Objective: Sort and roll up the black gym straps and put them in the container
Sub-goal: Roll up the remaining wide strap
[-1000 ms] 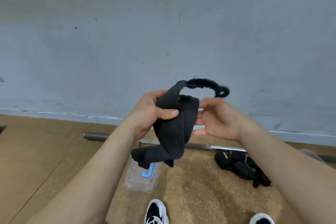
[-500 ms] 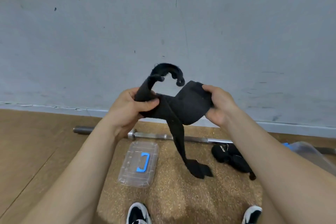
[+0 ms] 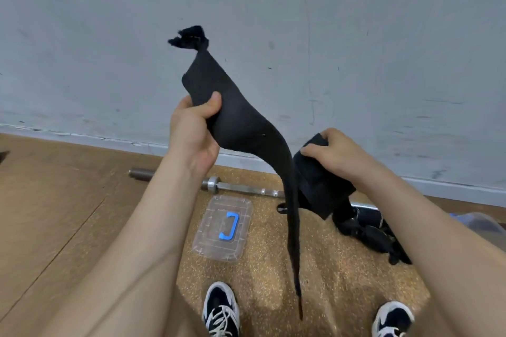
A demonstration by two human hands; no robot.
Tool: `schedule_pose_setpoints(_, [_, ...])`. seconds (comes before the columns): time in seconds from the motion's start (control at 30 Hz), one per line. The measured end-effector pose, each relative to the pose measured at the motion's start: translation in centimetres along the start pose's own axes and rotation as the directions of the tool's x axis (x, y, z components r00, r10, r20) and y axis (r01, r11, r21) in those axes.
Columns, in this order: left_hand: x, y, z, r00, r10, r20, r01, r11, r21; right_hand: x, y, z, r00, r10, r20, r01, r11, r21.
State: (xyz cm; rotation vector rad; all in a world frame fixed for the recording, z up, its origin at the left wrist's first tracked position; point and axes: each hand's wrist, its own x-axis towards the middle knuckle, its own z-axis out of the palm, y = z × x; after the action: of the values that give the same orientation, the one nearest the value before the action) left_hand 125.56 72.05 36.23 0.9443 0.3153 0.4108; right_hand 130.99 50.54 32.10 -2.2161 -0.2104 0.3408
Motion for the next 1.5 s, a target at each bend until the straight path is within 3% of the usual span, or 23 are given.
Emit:
schedule_pose_setpoints(0.2, [-1.1, -2.2, 2.1, 1.000, 0.011, 0.016, -0.013, 0.988, 0.155, -1.9, -1.0, 2.1, 0.958, -0.099, 0.268, 0.069, 0.990, 0.121])
schedule_pose_setpoints(0.3, [-1.3, -2.7, 2.5, 0.998, 0.003, 0.063, -0.015, 0.983, 0.181, -1.7, -0.7, 3.4, 0.951, -0.224, 0.213, 0.216, 0.975, 0.061])
schedule_pose_setpoints(0.37, [-1.3, -2.9, 2.4, 0.995, -0.001, 0.104, -0.020, 0.980, 0.199, -1.4, -0.4, 3.8, 0.968, -0.209, 0.139, 0.207, 0.978, 0.030])
schedule_pose_setpoints(0.4, [-1.2, -3.0, 2.3, 0.995, 0.012, 0.104, -0.042, 0.956, 0.290, -1.3, -0.3, 3.6, 0.979, -0.175, 0.102, 0.168, 0.983, 0.075])
schedule_pose_setpoints(0.5, [-1.9, -3.4, 1.6, 0.982, 0.116, 0.147, -0.187, 0.647, 0.739, -0.7, -0.5, 2.2, 0.999, -0.009, -0.032, 0.020, 0.927, 0.374])
schedule_pose_setpoints(0.57, [-3.4, -3.9, 1.4, 0.966, -0.023, 0.256, -0.199, 0.567, 0.800, 0.1, -0.6, 0.8, 0.986, 0.127, -0.110, -0.044, 0.826, 0.562])
schedule_pose_setpoints(0.63, [-5.5, -5.2, 1.5, 0.907, -0.182, 0.379, -0.258, 0.469, 0.845, 0.9, -0.6, -0.4, 0.957, 0.252, -0.142, -0.090, 0.724, 0.684])
schedule_pose_setpoints(0.73, [-7.4, -7.7, 1.3, 0.828, -0.118, 0.549, -0.532, 0.147, 0.834, 1.5, -0.3, -1.3, 0.928, 0.337, -0.160, -0.115, 0.666, 0.737])
schedule_pose_setpoints(0.8, [-6.8, -7.1, 1.0, 0.848, -0.131, 0.513, -0.510, 0.059, 0.858, 1.8, 0.0, -1.8, 0.924, 0.340, -0.175, -0.119, 0.691, 0.713])
schedule_pose_setpoints(0.9, [-5.0, -4.4, -0.7, 0.864, -0.359, 0.352, -0.396, -0.052, 0.917, 2.1, 0.7, -3.0, 0.913, 0.344, -0.220, -0.120, 0.740, 0.661])
schedule_pose_setpoints(0.97, [-4.1, -2.4, -2.2, 0.872, -0.420, 0.253, -0.332, -0.128, 0.935, 2.6, 1.3, -3.8, 0.901, 0.369, -0.230, -0.151, 0.762, 0.630])
schedule_pose_setpoints(1.03, [-3.7, -0.8, -3.7, 0.874, -0.457, 0.165, -0.226, -0.082, 0.971, 2.8, 2.1, -4.0, 0.892, 0.396, -0.218, -0.191, 0.767, 0.613])
schedule_pose_setpoints(1.1, [-3.2, 0.5, -5.0, 0.870, -0.480, 0.111, -0.196, -0.132, 0.972, 3.0, 3.0, -4.1, 0.873, 0.424, -0.240, -0.213, 0.775, 0.595])
schedule_pose_setpoints(1.17, [-2.7, 1.3, -6.3, 0.913, -0.397, 0.096, -0.159, -0.127, 0.979, 3.3, 3.8, -4.1, 0.856, 0.442, -0.266, -0.225, 0.784, 0.579])
schedule_pose_setpoints(1.2, [-2.6, 1.5, -6.8, 0.944, -0.310, 0.110, -0.122, -0.020, 0.992, 3.1, 3.8, -4.1, 0.864, 0.437, -0.250, -0.227, 0.782, 0.581])
schedule_pose_setpoints(1.27, [-2.6, 1.7, -6.7, 0.989, -0.094, 0.113, -0.077, 0.322, 0.944, 2.3, 3.4, -3.7, 0.910, 0.401, -0.109, -0.271, 0.771, 0.577])
schedule_pose_setpoints(1.33, [-2.4, 1.9, -6.2, 0.997, 0.062, 0.043, -0.070, 0.556, 0.828, 1.1, 2.5, -3.0, 0.940, 0.313, 0.133, -0.340, 0.856, 0.390])
schedule_pose_setpoints(1.4, [-2.2, 1.9, -5.9, 0.990, 0.136, -0.023, -0.067, 0.619, 0.782, 0.1, 1.6, -2.3, 0.912, 0.188, 0.365, -0.274, 0.941, 0.199])
schedule_pose_setpoints(1.5, [-1.6, 1.6, -5.9, 0.972, 0.220, -0.078, -0.068, 0.587, 0.807, -0.6, 0.8, -2.6, 0.878, -0.010, 0.479, -0.141, 0.950, 0.277])
